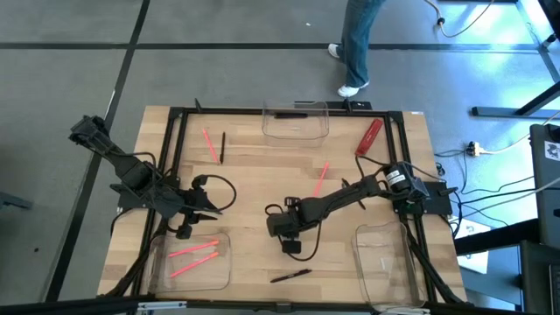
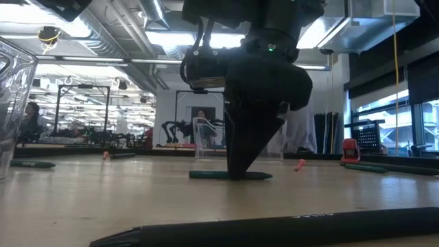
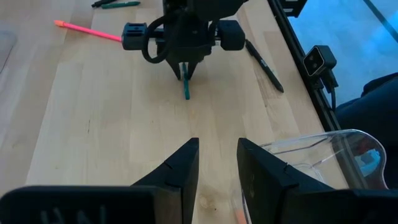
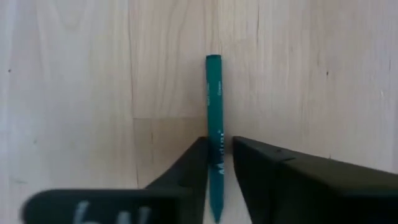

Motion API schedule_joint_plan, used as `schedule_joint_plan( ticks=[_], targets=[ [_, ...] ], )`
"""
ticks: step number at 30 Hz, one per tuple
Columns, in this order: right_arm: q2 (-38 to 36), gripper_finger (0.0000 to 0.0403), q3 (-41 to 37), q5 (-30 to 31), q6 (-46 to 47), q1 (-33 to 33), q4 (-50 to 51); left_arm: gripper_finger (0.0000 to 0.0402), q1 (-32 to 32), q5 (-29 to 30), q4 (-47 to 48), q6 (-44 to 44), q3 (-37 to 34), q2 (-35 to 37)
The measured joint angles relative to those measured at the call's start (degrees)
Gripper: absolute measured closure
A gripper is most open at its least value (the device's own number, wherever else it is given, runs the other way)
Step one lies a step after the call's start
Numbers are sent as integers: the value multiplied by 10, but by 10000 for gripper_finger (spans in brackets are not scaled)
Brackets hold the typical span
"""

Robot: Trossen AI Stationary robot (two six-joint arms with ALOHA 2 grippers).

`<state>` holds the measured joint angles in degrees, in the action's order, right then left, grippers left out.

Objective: Sort crayons/erasers/pens/pencils in bins
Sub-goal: Put the green crayon into the bottom right transparent bin

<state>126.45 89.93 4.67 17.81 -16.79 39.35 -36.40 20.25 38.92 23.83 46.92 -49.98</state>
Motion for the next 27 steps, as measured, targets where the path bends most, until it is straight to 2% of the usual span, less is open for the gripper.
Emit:
schedule_joint_plan(
  ticks=[5,11,19,27],
  targets=[
    [0,387,0,1,1,0,0,300,0,0,0,0,0,0],
    [0,376,-1,10,16,0,1,300,0,0,0,0,0,0],
    [0,385,-2,8,84,4,0,300,0,0,0,0,0,0],
    [-2,381,-2,3,109,5,0,300,0,0,0,-5,0,0]
  ],
)
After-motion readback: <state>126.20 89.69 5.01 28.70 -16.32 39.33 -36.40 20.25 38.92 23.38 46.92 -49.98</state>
